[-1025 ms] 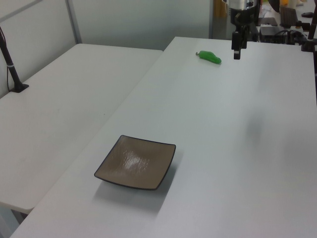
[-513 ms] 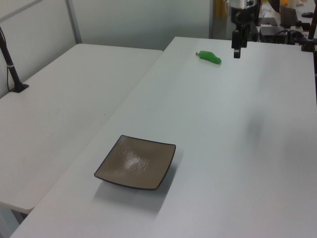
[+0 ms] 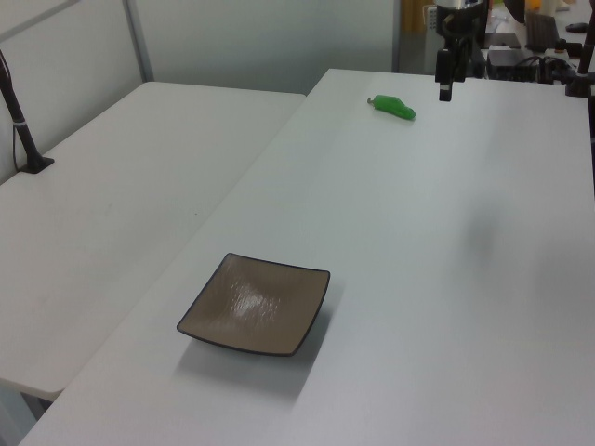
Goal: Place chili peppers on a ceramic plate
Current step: 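Move the gripper over to the green chili pepper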
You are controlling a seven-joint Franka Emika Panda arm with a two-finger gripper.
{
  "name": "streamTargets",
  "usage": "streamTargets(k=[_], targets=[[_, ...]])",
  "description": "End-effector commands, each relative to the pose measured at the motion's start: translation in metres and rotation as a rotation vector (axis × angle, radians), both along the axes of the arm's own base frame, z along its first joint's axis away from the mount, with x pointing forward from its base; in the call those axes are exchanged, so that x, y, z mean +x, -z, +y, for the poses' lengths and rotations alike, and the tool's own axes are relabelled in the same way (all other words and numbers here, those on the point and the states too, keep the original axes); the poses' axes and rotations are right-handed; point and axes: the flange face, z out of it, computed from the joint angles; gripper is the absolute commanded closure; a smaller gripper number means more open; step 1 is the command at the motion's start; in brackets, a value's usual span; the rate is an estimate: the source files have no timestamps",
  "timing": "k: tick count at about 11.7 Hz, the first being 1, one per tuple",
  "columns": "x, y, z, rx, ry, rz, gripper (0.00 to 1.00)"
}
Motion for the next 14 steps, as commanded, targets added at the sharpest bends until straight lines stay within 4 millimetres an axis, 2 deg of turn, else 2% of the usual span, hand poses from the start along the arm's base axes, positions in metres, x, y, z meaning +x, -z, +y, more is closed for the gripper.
streamTargets(k=[1,3,6,8,9,11,12,14], targets=[[0.000,-0.013,-0.041,-0.007,0.069,-0.072,0.00],[0.005,-0.012,-0.048,-0.019,0.076,-0.099,0.00],[0.015,-0.013,-0.092,-0.025,0.156,-0.217,0.00],[0.033,0.005,-0.113,-0.036,0.181,-0.267,0.00],[0.045,0.021,-0.121,-0.039,0.194,-0.288,0.00],[0.059,0.036,-0.154,-0.042,0.286,-0.387,0.00],[0.071,0.058,-0.166,-0.049,0.317,-0.422,0.00],[0.097,0.070,-0.202,-0.061,0.383,-0.505,0.00]])
